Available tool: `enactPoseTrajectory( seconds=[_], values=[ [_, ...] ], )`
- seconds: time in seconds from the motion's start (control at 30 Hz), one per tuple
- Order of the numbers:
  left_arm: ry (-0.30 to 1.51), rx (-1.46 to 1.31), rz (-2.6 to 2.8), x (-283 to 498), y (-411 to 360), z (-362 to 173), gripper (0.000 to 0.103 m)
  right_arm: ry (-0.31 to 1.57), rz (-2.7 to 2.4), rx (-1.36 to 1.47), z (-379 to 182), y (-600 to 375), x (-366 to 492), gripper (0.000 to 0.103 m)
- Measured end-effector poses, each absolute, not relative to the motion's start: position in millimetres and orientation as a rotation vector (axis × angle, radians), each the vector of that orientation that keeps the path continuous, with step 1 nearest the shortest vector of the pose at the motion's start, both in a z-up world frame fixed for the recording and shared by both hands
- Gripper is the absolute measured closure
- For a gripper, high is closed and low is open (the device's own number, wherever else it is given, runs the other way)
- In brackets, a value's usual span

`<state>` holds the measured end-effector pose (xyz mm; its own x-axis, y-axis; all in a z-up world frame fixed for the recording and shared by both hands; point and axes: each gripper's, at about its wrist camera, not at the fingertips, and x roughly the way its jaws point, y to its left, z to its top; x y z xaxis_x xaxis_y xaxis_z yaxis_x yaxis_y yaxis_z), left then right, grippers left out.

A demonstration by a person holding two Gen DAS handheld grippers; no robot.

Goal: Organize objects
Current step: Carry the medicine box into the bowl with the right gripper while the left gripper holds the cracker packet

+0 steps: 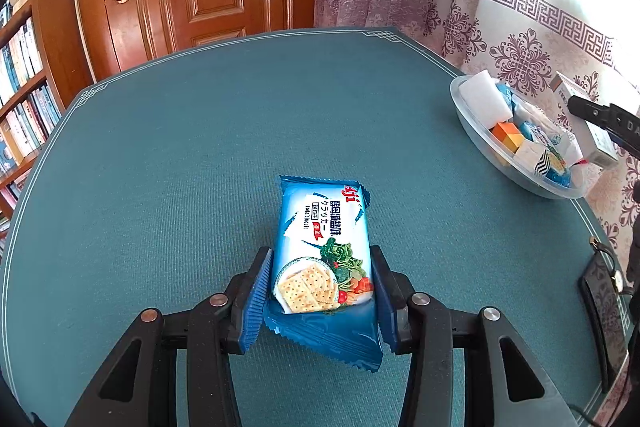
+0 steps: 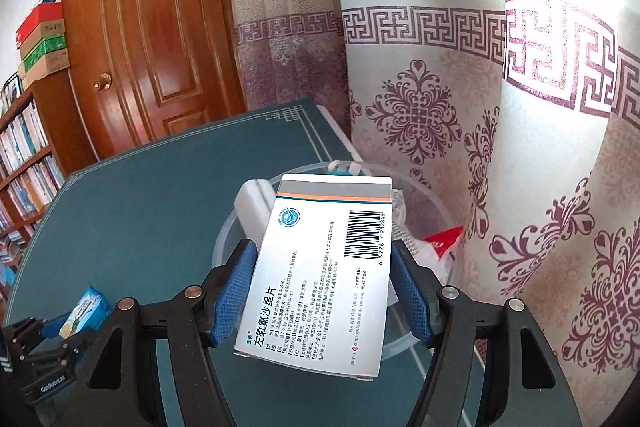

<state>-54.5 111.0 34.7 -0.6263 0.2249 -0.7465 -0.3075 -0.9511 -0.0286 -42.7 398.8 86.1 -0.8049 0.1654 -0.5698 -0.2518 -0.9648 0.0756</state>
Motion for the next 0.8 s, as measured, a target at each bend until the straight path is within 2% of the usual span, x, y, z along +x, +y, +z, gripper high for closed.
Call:
enactPoseTrajectory(
  seconds=[0.43,0.8],
  values=[
    [0.169,-1.182,2.574,-58,119,31,0.054,0.172,2.69,-0.953,63,437,-94,0.035],
    [0.184,-1.167,2.564,-57,130,35,0.054,0.227,2.732,-0.898,72,431,-69,0.033]
  ],
)
